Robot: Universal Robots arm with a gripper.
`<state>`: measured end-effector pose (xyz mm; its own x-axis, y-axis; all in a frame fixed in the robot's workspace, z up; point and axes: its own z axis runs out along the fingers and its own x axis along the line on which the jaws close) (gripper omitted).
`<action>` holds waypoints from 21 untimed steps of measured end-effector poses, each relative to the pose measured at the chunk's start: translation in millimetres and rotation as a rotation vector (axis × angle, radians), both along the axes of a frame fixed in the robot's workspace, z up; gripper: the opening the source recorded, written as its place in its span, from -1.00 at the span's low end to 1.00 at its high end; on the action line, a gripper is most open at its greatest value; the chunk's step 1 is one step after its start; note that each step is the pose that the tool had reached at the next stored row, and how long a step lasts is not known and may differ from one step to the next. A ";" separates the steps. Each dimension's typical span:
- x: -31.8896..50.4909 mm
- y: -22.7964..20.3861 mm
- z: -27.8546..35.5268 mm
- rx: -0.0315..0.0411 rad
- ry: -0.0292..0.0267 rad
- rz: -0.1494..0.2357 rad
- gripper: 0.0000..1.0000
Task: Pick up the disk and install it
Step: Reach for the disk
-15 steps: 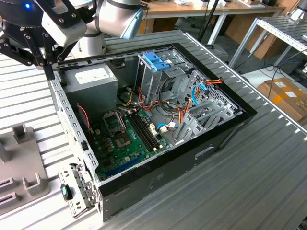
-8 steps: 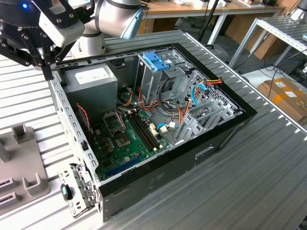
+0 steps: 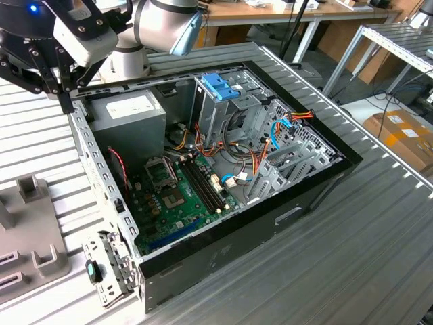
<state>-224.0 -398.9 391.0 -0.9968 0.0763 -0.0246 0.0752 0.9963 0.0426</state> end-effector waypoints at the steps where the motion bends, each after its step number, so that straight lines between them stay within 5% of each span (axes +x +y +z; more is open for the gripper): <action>1: -0.3 0.0 0.0 0.0000 0.0001 0.000 -0.79; 21: -16.3 0.0 0.0 0.0000 0.0000 0.000 -0.79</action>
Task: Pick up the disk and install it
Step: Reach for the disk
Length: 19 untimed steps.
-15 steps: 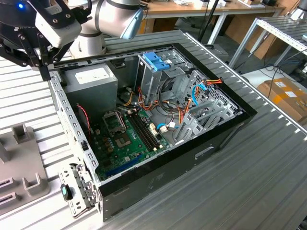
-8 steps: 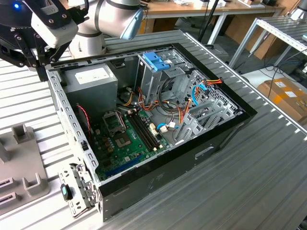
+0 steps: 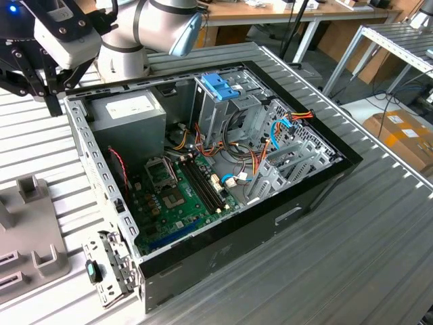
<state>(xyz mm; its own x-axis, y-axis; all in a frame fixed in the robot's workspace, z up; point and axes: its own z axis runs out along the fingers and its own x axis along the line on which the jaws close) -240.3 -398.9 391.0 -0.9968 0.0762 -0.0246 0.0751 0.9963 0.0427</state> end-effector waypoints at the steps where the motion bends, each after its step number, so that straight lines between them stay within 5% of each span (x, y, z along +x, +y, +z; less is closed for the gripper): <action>1: -1.2 0.0 0.0 0.0000 0.0000 0.000 -0.79; 19: -11.4 0.0 0.0 -0.0001 0.0000 0.000 -0.79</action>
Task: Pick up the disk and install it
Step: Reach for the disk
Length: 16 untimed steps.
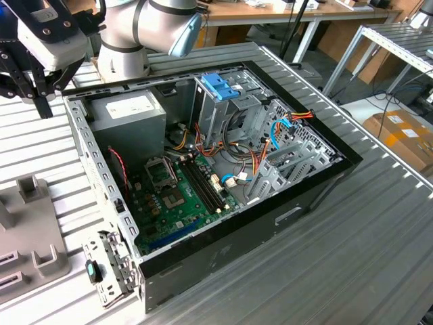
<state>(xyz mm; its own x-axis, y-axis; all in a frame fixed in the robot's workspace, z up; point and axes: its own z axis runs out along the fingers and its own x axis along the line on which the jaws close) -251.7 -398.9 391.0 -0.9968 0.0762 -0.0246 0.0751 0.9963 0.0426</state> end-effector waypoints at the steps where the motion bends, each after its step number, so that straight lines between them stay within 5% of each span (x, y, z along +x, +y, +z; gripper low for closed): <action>1: -0.3 0.0 0.0 0.0000 0.0000 0.000 -0.79; 16: -4.0 0.0 -0.1 0.0001 0.0000 0.000 -0.79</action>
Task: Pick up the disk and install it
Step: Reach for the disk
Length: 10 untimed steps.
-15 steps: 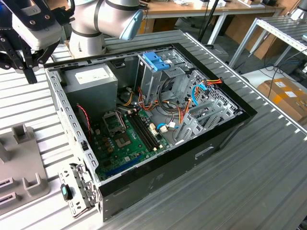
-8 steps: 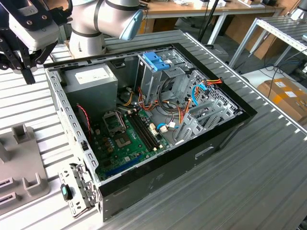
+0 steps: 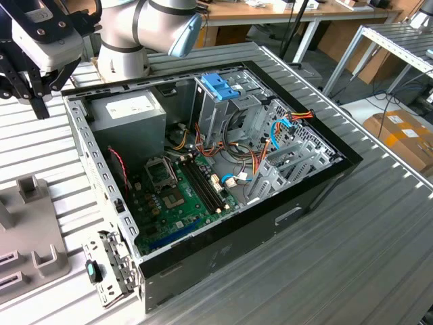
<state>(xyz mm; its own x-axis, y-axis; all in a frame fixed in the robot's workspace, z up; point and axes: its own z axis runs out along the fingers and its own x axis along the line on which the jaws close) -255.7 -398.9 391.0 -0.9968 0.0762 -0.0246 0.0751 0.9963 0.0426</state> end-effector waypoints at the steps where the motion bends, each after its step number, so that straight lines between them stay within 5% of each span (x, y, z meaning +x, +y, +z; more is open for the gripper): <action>1: 0.0 0.0 0.0 -0.0001 0.0000 0.000 -0.79; 10: -7.9 0.0 -0.1 -0.0001 0.0000 0.000 -0.79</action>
<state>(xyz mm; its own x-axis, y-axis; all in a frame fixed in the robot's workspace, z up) -263.5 -398.9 390.9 -0.9968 0.0762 -0.0246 0.0751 0.9963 0.0426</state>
